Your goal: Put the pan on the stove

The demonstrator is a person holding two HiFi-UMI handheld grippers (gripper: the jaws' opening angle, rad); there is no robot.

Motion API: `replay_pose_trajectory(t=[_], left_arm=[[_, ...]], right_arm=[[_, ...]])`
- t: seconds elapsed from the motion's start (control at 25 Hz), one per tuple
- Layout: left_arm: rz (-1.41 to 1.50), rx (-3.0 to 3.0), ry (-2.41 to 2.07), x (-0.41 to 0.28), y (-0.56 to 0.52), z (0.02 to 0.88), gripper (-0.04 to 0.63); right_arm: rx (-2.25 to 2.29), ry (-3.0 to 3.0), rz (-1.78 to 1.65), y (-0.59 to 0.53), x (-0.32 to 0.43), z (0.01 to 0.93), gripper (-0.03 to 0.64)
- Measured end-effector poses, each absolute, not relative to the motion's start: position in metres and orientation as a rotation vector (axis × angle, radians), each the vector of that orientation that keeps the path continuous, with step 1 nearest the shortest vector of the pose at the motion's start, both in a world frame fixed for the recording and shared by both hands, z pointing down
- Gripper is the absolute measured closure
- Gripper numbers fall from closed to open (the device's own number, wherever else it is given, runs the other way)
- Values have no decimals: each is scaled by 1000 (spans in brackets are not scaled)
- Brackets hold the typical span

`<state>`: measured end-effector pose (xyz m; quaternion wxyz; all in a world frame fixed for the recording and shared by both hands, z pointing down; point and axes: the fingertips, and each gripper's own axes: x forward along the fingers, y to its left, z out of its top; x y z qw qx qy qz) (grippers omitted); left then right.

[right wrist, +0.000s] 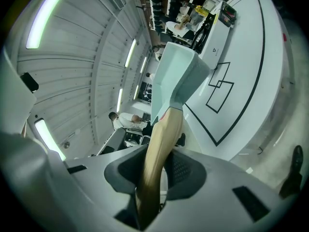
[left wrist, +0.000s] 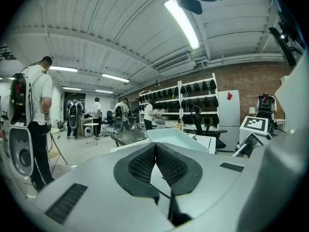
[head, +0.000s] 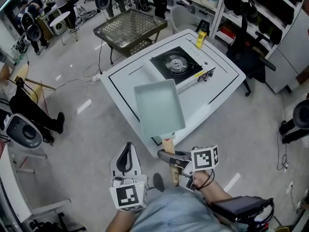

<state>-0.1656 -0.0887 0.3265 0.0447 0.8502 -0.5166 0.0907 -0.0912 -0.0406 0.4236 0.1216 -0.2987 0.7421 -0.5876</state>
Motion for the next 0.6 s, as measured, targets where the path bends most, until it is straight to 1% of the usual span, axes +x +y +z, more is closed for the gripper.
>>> replay_pose_trajectory(t=[0.32, 0.6], left_arm=[[316, 2559, -1654, -69, -94, 332, 577], [263, 2512, -1747, 7, -99, 326, 577]], right_arm=[[-782, 2220, -1756, -49, -2, 423, 499], [-752, 2282, -1773, -60, 81, 420, 499]])
